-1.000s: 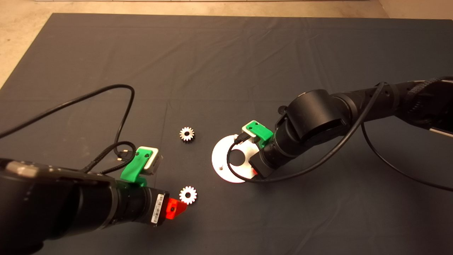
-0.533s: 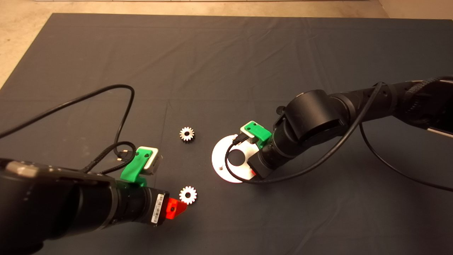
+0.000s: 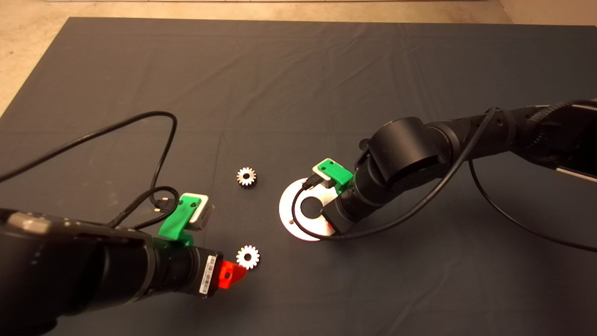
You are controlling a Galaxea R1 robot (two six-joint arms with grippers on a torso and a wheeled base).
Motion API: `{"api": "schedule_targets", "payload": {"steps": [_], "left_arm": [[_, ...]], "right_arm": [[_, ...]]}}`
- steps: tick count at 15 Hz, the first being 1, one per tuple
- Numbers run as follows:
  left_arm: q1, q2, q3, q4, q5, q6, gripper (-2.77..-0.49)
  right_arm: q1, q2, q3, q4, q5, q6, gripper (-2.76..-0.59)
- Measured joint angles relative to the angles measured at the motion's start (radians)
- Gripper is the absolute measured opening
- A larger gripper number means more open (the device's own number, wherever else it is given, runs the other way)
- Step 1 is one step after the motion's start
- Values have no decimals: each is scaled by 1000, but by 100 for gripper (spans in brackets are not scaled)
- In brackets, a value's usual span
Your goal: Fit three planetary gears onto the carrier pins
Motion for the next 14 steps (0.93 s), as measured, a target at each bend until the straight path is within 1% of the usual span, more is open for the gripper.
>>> {"api": "schedule_targets", "payload": {"steps": [4,14], "left_arm": [[0,-2,0,0,0,0,-50],[0,-8,0,0,0,0,-50]], "right_arm": [[0,-1,-2,0,0,-1,-236],[0,-3,-3,0,1,-19,-237]]}}
